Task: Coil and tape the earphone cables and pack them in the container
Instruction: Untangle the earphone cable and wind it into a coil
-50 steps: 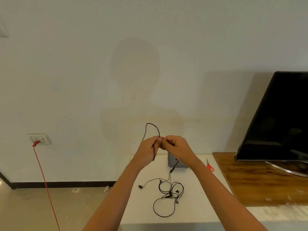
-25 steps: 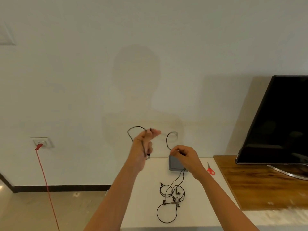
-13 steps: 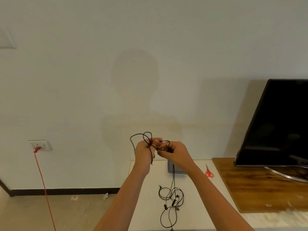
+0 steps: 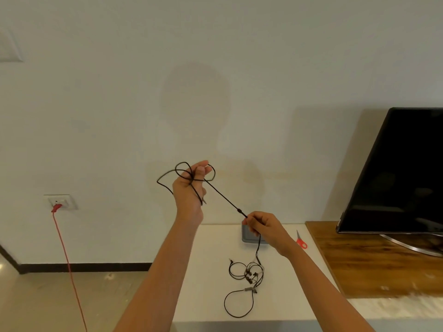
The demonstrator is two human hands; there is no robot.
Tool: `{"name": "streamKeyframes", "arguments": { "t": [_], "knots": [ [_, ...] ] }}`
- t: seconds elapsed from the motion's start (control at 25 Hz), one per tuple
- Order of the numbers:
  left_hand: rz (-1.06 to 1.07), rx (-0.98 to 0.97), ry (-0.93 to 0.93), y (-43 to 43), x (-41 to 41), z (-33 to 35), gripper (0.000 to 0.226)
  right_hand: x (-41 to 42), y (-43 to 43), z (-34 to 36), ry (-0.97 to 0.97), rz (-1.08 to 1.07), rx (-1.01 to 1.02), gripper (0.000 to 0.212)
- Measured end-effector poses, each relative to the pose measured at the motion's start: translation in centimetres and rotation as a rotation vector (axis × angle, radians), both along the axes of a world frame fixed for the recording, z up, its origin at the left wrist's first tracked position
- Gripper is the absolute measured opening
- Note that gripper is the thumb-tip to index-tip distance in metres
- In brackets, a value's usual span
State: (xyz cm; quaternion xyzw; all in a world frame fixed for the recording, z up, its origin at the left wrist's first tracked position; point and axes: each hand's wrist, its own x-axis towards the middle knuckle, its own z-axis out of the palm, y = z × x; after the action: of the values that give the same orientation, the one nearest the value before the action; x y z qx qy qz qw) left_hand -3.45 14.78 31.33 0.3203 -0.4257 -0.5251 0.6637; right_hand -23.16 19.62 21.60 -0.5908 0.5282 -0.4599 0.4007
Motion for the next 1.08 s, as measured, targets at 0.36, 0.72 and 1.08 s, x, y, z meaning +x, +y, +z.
{"name": "streamKeyframes", "arguments": {
  "t": [0.36,0.72,1.08],
  "knots": [
    [-0.064,0.108,-0.176,-0.5,1.9,-0.2,0.014,-3.3,-1.2,-7.5,0.367,-0.171,0.219,0.024],
    [-0.27,0.271,-0.409,0.9,-2.5,-6.4,0.022,3.4,-1.5,-0.7,0.012,0.069,0.085,0.034],
    [-0.364,0.555,-0.538,0.3,1.6,-6.6,0.021,-1.3,-1.8,-5.2,0.263,-0.418,0.08,0.035]
  ]
}}
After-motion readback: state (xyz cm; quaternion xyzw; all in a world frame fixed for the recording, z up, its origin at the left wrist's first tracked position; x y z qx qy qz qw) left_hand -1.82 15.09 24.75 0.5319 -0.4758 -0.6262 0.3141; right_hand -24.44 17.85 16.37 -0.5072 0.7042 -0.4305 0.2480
